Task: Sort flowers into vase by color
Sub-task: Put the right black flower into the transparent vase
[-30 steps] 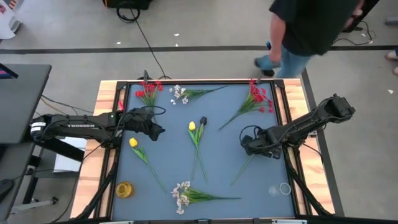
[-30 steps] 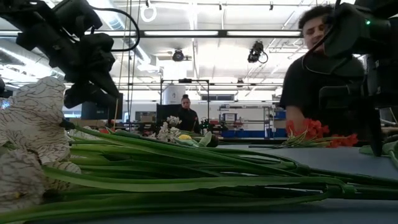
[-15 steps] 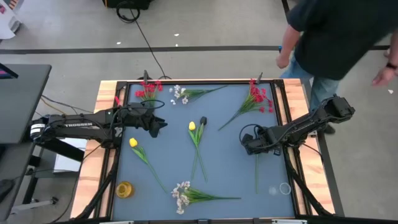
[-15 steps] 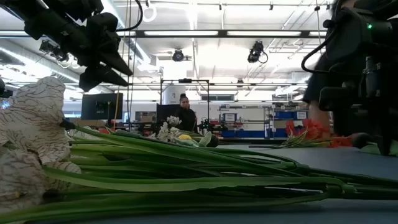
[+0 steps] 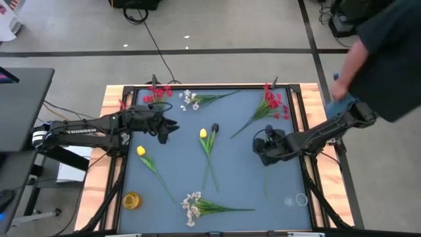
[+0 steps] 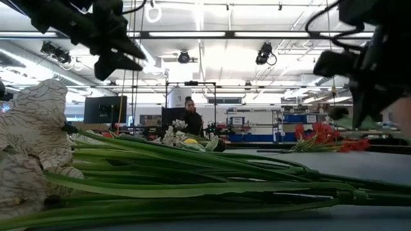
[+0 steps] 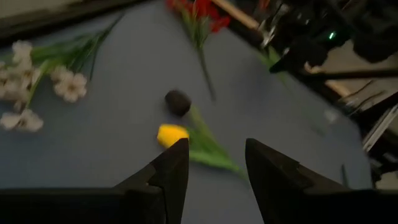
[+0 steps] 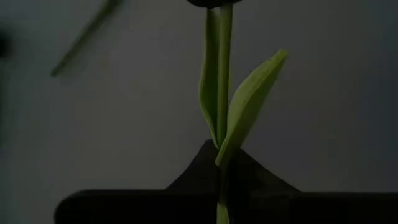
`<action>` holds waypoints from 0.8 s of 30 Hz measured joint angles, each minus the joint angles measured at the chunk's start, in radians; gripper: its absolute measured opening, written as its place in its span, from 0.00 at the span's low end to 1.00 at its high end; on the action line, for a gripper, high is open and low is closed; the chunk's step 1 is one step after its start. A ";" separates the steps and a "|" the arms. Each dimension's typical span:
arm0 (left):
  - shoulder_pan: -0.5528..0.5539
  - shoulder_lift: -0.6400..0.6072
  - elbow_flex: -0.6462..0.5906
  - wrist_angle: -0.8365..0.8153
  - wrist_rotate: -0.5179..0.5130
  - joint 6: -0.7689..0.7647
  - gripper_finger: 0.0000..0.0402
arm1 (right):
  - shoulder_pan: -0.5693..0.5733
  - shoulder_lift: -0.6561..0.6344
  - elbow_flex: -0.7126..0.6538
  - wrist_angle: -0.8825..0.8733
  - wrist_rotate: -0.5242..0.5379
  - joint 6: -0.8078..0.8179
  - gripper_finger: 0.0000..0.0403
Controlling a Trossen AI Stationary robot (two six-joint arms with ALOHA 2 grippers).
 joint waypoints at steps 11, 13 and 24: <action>-0.028 0.001 0.001 0.322 0.063 0.106 0.48 | 0.004 -0.190 0.061 -0.042 0.217 -0.313 0.03; -0.038 0.003 0.001 0.380 0.066 0.111 0.52 | 0.004 -0.241 0.061 -0.017 0.257 -0.403 0.03; -0.045 0.069 0.002 0.615 0.063 0.135 0.69 | 0.004 -0.486 0.062 0.375 0.330 -1.280 0.04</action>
